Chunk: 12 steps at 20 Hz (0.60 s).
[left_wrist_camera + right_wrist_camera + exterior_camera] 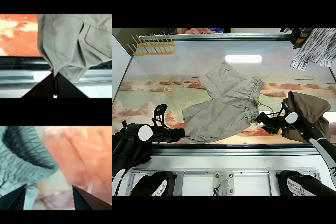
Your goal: Fold the clothes and pants, and hang the long-sleeved shirts on hangers.
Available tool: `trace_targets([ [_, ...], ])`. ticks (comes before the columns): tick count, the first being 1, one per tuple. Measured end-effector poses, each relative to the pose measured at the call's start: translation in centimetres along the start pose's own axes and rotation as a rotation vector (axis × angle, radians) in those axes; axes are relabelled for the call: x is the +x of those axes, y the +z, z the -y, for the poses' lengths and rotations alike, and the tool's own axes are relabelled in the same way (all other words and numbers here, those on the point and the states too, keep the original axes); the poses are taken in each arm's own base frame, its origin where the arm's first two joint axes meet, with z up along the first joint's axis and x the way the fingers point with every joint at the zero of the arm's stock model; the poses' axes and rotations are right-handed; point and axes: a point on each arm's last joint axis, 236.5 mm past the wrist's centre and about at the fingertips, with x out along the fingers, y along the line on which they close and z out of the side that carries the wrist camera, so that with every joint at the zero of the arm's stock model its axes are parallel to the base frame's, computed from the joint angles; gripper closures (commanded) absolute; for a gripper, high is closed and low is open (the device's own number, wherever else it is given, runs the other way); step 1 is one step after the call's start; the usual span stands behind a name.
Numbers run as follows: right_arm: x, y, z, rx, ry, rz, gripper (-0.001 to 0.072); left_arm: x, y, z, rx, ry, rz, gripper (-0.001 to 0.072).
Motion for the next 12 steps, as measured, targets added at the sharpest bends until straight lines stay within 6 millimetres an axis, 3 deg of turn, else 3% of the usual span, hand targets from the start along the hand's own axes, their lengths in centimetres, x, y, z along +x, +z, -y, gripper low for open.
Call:
trace_targets([
  [5,2.2,0.4,-2.2,0.032,0.064,0.081,0.0141,0.0,-0.1,0.0,0.0,0.0,-0.003,0.0698],
  [6,2.4,0.6,-2.3,0.034,0.068,0.093,0.0182,0.0,-0.1,0.0,0.0,0.0,-0.003,0.0699],
  [8,2.8,0.9,-2.3,0.034,0.068,0.112,0.0614,0.0,-0.1,0.0,0.0,0.0,-0.003,0.0698],
  [9,3.0,0.9,-2.2,0.031,0.065,0.116,0.0686,0.0,-0.1,0.0,0.0,0.0,-0.003,0.0698],
  [12,3.0,1.3,-2.5,0.003,0.074,0.14,0.0688,0.0,-0.1,0.0,0.002,0.001,-0.003,0.0699],
])
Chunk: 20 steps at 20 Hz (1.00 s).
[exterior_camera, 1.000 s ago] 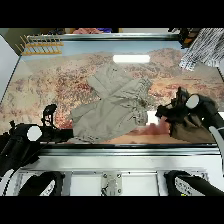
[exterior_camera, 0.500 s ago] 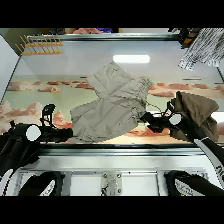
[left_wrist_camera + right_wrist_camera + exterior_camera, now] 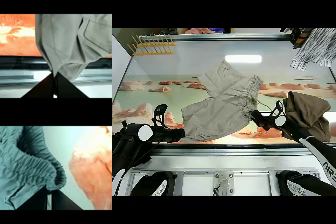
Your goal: Fold the clothes and pants, and hang the long-sleeved shirts on hangers.
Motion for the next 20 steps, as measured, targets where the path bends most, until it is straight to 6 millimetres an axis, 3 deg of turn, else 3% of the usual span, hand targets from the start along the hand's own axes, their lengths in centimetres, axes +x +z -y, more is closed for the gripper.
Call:
trace_targets([
  [4,-1.2,0.6,-1.0,-0.091,0.01,-0.003,0.0689,-0.1,-0.5,-0.5,0.008,0.022,-0.019,0.0699],
  [7,-4.1,0.3,-0.6,-0.274,-0.056,-0.075,0.0689,-0.5,-2.0,-1.3,0.017,0.053,-0.068,0.0699],
  [9,-6.9,-0.6,1.5,-0.406,-0.161,-0.149,0.0689,-0.7,-3.8,-1.3,0.027,0.045,-0.1,0.0699],
  [14,-13.6,-2.3,7.7,-0.563,-0.424,-0.277,0.0689,-0.8,-10.6,1.8,0.074,-0.08,-0.217,0.0698],
  [20,-17.9,-3.7,10.6,-0.581,-0.549,-0.342,0.0688,-1.6,-15.5,4.0,0.141,-0.138,-0.283,0.0698],
])
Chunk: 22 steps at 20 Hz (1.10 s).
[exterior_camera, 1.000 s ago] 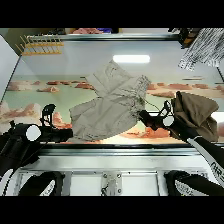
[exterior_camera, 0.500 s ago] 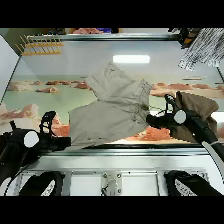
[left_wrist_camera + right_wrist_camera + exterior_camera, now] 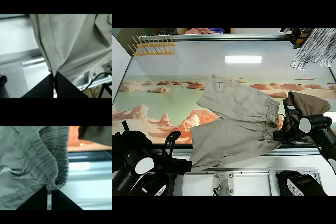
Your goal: Fold the clothes and pants, and hang the long-sleeved shirts on hangers.
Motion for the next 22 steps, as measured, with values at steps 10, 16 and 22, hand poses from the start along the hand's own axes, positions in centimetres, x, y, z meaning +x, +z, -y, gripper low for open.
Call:
trace_targets([
  [10,-4.3,-4.1,1.3,0.003,-0.027,-0.046,0.0689,-8.1,5.9,5.1,0.075,0.002,0.161,0.0699],
  [16,-5.6,-3.8,1.2,0.015,-0.023,-0.023,0.0688,-10.8,15.5,5.7,0.151,0.067,0.239,0.0699],
  [22,-5.8,-3.1,0.9,0.042,-0.013,0.004,0.0688,-12.0,23.7,6.4,0.221,0.084,0.292,0.0698],
])
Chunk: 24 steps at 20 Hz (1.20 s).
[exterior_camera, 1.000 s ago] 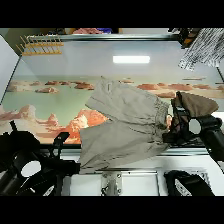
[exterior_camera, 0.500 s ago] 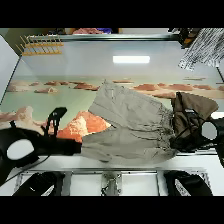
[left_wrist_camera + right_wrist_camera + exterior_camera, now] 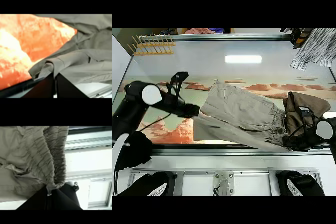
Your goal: Fold the clothes and pants, and hang the long-sleeved shirts on hangers.
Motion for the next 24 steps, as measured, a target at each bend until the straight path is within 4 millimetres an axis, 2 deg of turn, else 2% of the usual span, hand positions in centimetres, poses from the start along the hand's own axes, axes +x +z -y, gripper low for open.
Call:
trace_targets([
  [3,-0.2,1.6,-0.4,0.047,0.014,0.045,0.0688,-0.8,5.4,-0.3,0.012,0.001,0.088,0.0698],
  [7,-0.9,4.7,-0.3,0.135,0.031,0.1,0.0689,-0.8,11.1,-0.3,0.032,0.0,0.161,0.0699],
  [11,-1.5,7.6,0.6,0.231,0.055,0.146,0.0689,-0.1,14.8,-0.2,0.048,-0.001,0.194,0.0699],
  [14,-1.6,8.3,0.7,0.247,0.067,0.161,0.0689,-0.1,15.5,-0.3,0.055,0.004,0.195,0.0698],
  [16,-1.3,7.6,0.3,0.221,0.067,0.149,0.0689,-0.2,14.0,-0.6,0.057,0.015,0.161,0.0698],
  [18,-0.7,5.8,-0.1,0.184,0.057,0.106,0.0688,-0.2,10.7,-1.0,0.061,0.024,0.097,0.0698],
  [19,-0.4,4.6,-0.2,0.17,0.052,0.084,0.0688,0.0,8.7,-1.2,0.063,0.027,0.058,0.0698],
  [24,0.4,-0.8,0.1,0.135,0.036,-0.004,0.0679,1.4,-4.4,-2.7,0.048,0.039,-0.213,0.0698],
])
